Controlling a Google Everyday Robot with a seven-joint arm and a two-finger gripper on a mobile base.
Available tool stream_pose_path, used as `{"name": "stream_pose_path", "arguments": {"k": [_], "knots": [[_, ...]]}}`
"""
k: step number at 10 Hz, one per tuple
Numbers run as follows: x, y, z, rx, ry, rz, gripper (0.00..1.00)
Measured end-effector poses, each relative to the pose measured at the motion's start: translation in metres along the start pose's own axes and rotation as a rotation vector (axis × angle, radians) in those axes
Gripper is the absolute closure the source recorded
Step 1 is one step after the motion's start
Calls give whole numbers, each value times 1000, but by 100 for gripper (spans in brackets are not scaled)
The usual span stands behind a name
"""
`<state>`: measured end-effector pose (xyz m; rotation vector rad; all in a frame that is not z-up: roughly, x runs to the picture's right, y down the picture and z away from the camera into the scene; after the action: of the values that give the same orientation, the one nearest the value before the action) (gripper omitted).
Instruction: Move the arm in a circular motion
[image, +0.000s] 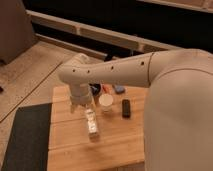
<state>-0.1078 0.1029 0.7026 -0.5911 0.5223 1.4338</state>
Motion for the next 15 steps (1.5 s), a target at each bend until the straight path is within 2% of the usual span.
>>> {"name": "stream_pose_path", "arguments": {"k": [8, 10, 12, 15], "knots": [[0, 0, 0, 2, 0, -1, 35], [-8, -11, 1, 10, 10, 26, 35], [-50, -68, 5, 0, 12, 137, 35], [-104, -151, 4, -45, -34, 266, 35]]}}
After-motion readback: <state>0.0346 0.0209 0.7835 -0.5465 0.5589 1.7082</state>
